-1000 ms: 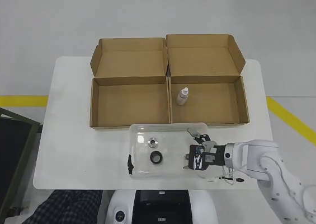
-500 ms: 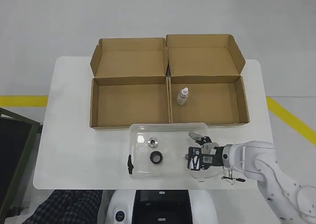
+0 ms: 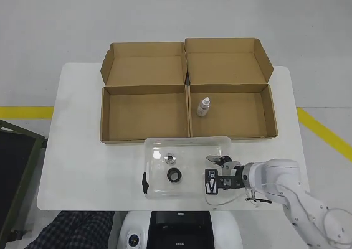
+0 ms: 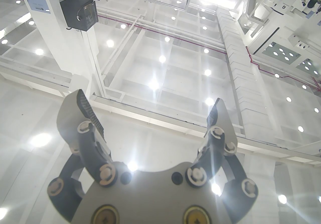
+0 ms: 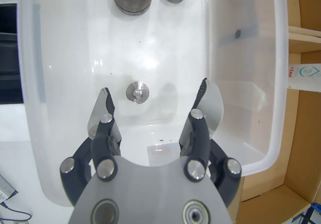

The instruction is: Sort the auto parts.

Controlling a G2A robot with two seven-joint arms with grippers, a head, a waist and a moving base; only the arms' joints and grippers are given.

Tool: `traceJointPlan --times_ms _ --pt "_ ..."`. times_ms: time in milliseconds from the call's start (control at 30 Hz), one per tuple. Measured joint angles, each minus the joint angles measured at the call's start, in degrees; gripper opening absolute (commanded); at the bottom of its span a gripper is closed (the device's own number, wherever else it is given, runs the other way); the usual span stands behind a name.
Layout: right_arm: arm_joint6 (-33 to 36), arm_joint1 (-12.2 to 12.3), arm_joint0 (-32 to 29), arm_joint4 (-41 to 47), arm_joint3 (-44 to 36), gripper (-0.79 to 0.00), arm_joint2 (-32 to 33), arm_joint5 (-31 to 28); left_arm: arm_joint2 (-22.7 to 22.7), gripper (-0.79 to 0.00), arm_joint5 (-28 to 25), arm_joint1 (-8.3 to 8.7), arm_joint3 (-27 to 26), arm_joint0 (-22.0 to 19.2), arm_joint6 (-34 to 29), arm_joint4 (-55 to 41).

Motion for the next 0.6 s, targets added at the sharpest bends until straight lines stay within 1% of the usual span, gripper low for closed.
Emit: traceJointPlan --times_ms 167,400,500,567,600 --pt "1.4 0.1 0.0 -0.7 -0.5 -0.394 -0.9 0.1 0.0 0.0 0.0 0.0 0.0 0.0 0.0 0.0" --pt "3.3 0.0 0.6 -1.1 -0.6 -0.416 -2.6 0.7 0.0 0.0 0.0 0.0 0.0 0.0 0.0 0.0" --pt "4.0 -0.1 1.0 -1.1 -0.4 -0.443 -3.4 0.9 0.0 0.0 0.0 0.0 0.0 0.0 0.0 0.0" --pt "4.5 -0.1 1.3 -1.0 -0.2 -0.489 -3.9 0.9 0.0 0.0 0.0 0.0 0.0 0.0 0.0 0.0" --pt "4.7 -0.1 1.5 -0.9 -0.2 -0.554 -4.2 0.9 0.0 0.0 0.0 0.0 0.0 0.0 0.0 0.0"
